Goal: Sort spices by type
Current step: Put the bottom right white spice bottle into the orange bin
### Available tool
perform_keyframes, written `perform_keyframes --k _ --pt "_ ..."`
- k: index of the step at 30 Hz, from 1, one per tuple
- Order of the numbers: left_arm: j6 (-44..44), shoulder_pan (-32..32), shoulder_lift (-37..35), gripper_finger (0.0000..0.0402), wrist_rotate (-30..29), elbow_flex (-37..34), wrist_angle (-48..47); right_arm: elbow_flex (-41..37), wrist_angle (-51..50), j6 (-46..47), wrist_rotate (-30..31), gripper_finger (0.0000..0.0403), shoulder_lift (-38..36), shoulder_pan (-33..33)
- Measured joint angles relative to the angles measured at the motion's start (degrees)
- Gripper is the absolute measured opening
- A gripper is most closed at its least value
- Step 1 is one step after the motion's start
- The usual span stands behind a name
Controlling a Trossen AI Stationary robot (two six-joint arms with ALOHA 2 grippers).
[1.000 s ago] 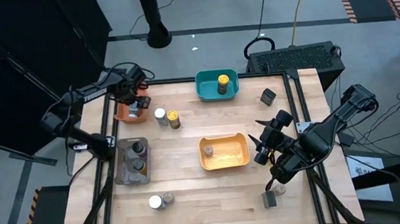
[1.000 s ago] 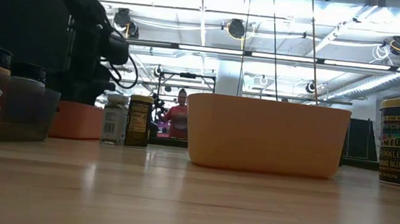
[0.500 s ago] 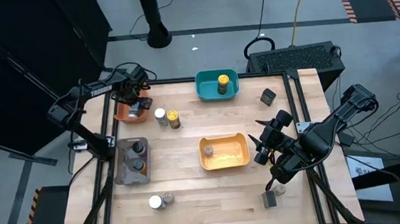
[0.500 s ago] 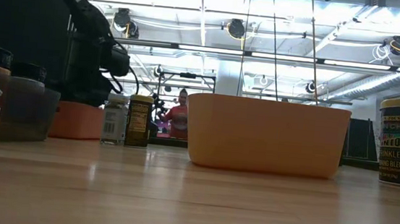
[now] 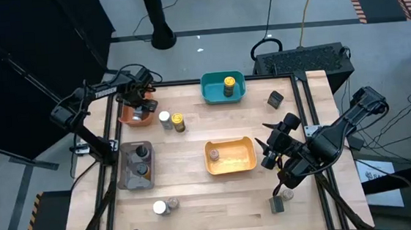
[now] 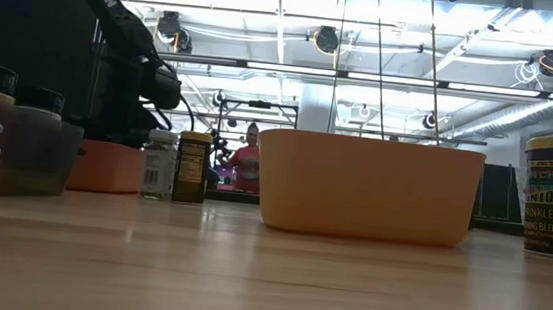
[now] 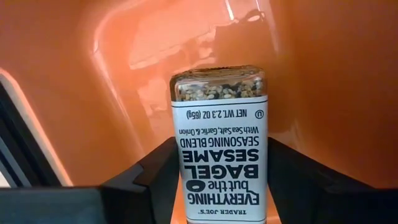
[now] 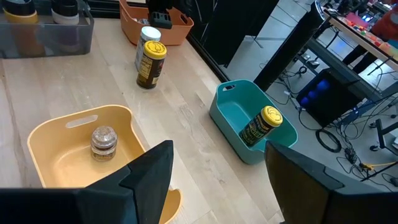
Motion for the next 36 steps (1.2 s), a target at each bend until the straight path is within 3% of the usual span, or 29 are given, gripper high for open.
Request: perform_keyframes --k 12,22,27,30,36 --pt "0.3 0.0 -2.6 0.0204 -3.6 0.0 0.4 0.0 0.0 0.0 0.1 0.0238 0.0 0.0" --pt "3.1 -2.7 -16.9 0.0204 -7.5 0.0 1.9 0.0 0.0 -0.2 0.6 0.0238 0.0 0.0" --pt "7.9 -9.8 -27.7 0.0204 -7.6 0.0 6.4 0.0 0.0 -0.5 2.3 0.0238 0.0 0.0" --pt "10.3 -16.1 -34.3 0.0204 -5.9 0.0 14.1 -1.0 1.2 -1.5 4.0 0.0238 0.0 -0.1" --pt "16.2 -31.1 -43.2 0.0204 4.0 -1.0 34.9 -3.8 6.2 -6.3 8.8 0.0238 0.0 -1.1"
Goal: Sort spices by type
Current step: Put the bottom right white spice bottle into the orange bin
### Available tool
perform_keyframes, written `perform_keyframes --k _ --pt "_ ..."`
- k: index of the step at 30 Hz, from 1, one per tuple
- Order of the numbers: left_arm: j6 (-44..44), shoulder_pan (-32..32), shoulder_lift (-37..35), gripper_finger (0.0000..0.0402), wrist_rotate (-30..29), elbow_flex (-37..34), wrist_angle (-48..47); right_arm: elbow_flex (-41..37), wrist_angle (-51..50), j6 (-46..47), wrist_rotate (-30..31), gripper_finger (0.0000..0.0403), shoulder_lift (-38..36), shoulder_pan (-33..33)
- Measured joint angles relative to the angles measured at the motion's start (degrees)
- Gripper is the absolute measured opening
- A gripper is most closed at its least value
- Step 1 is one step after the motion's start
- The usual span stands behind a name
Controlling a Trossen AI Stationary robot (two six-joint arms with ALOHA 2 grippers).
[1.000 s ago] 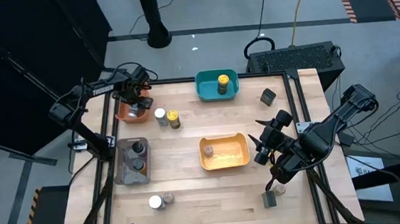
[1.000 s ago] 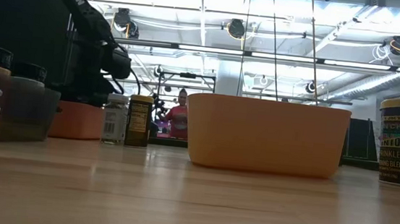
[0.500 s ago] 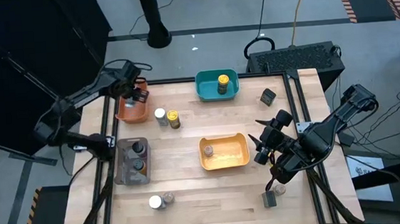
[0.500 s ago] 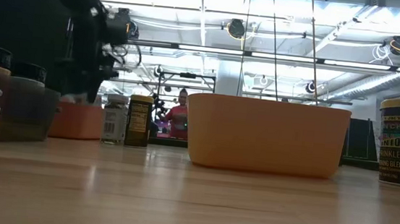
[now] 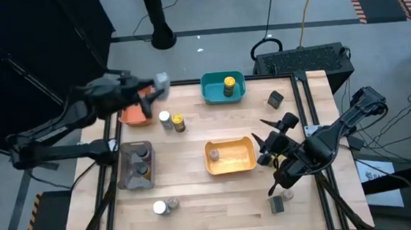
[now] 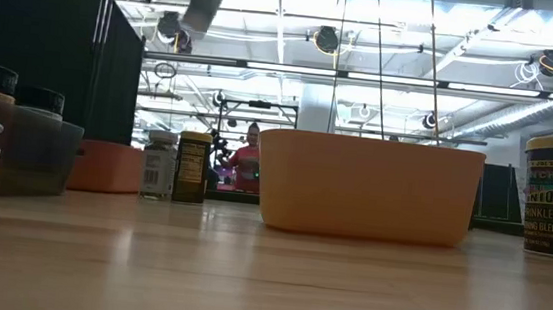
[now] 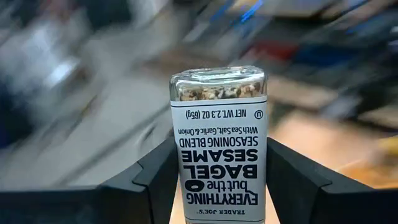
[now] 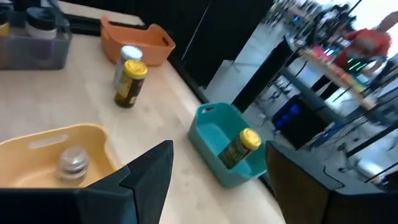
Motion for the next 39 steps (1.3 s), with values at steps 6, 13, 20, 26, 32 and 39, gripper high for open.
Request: perform_keyframes --k 6,13,20,26,32,39 --pt "3.5 -13.4 1.2 0.0204 3.8 -7.3 22.5 -1.6 9.9 -9.6 3.5 0.0238 0.0 -1.8" --pt "11.3 -23.5 10.4 0.0204 6.5 -16.8 48.9 -3.6 28.8 -24.6 -5.4 0.0238 0.0 -4.0" --pt "14.7 -29.2 21.5 0.0204 10.9 -17.8 68.8 -3.6 49.0 -40.9 -21.0 0.0238 2.2 -6.4" --pt "15.6 -30.9 26.8 0.0204 8.2 -17.8 76.3 -3.6 65.2 -53.6 -22.5 0.0246 6.8 -8.9" --pt "17.6 -31.7 28.4 0.0204 7.5 -17.8 75.9 -3.6 71.1 -52.1 -28.1 0.0273 9.2 -12.0" --pt "18.2 -32.5 28.4 0.0204 8.1 -17.8 76.9 -3.6 70.7 -48.3 -34.3 0.0301 9.3 -15.6"
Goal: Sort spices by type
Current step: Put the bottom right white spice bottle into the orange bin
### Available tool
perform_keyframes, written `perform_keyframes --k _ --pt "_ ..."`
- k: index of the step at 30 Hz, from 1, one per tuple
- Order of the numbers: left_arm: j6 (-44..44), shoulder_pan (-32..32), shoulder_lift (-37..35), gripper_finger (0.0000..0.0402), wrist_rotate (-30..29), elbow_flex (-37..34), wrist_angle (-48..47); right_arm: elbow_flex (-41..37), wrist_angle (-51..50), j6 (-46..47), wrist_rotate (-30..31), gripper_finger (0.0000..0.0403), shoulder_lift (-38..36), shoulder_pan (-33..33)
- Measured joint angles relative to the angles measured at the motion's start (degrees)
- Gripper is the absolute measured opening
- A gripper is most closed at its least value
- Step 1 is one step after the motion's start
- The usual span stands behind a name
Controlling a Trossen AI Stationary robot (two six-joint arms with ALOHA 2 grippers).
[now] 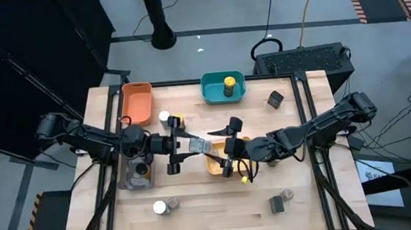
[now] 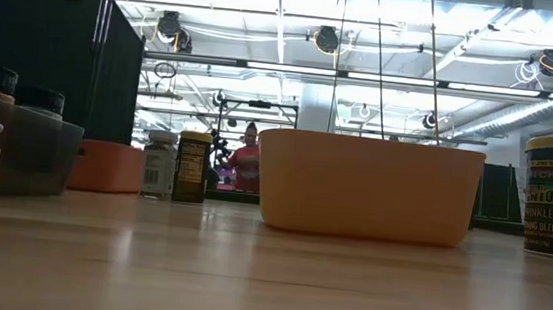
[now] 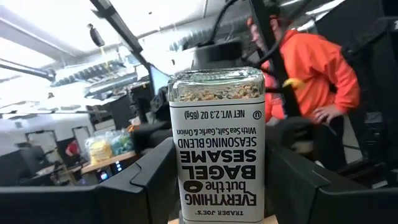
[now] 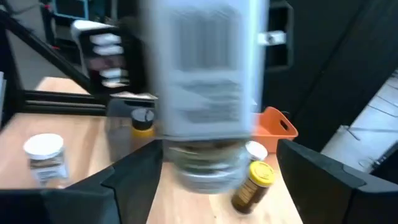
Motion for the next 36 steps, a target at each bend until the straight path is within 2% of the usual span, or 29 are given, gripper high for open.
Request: perform_keyframes --k 4,7,10,15,27,36 --pt "0.0 -0.5 0.0 0.0204 -0.1 0.0 0.4 0.0 0.3 -2.0 -3.2 0.0296 0.3 -1.0" --pt "0.0 -0.6 0.0 0.0204 -0.1 0.0 1.2 0.0 1.1 -3.0 -4.4 0.0275 0.8 -1.5" --pt "0.1 -0.5 0.0 0.0210 -0.7 0.0 1.1 0.0 0.9 -3.7 -4.6 0.0239 1.0 -1.9" --pt "0.5 -0.5 -0.1 0.0215 -0.9 0.0 0.7 0.0 1.2 -4.8 -4.8 0.0156 1.0 -2.2" --pt "0.3 -0.5 -0.2 0.0218 -1.5 0.1 -0.1 0.0 1.8 -5.8 -4.5 0.0155 1.0 -2.3" --pt "-2.1 -0.6 -0.2 0.0219 -5.3 0.1 -3.6 -0.1 -0.3 -4.5 -4.0 0.0155 1.0 -2.3"
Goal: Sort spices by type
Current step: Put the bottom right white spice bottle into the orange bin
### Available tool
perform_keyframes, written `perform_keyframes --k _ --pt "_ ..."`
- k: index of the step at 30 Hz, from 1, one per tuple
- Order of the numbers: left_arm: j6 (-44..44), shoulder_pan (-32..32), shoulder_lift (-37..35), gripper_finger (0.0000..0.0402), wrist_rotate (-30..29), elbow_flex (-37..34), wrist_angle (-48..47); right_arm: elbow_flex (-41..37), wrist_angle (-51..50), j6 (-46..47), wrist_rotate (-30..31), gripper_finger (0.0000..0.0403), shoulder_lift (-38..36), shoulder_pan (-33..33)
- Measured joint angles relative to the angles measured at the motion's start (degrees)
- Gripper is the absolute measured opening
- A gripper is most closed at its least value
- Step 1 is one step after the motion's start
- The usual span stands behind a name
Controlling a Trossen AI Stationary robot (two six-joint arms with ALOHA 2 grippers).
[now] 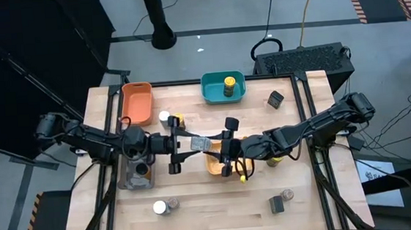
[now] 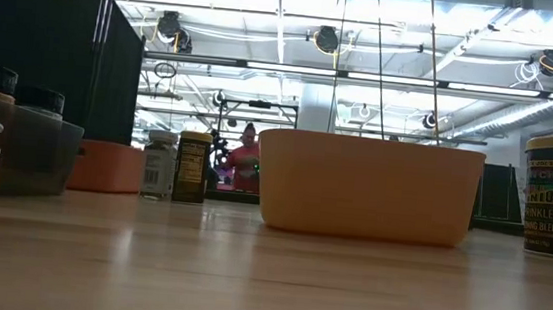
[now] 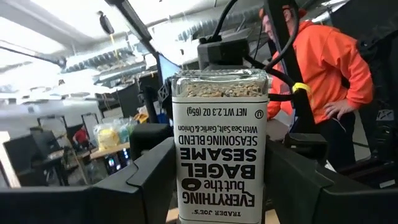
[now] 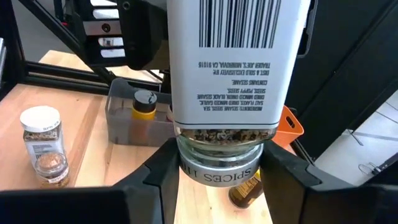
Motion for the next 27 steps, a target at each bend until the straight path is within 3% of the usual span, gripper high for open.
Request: perform_keyframes --k 5,15,18,27 --pt "-1.5 0.0 0.0 0.0231 -1.0 0.0 -2.4 0.0 -1.7 1.0 0.4 0.0155 0.0 -0.1" --pt "-1.8 0.1 0.2 0.0282 -9.3 -0.1 -9.9 0.2 -4.2 3.1 0.8 0.0155 -0.4 -0.3" --pt "0.2 0.0 -1.5 0.0283 -12.2 -0.1 -15.0 0.2 -8.8 5.5 0.8 0.0155 -0.8 -0.5" --pt "-1.3 0.1 -12.5 0.0283 -18.7 0.0 -34.5 4.6 -36.7 19.8 -3.1 0.0155 -1.7 -1.4"
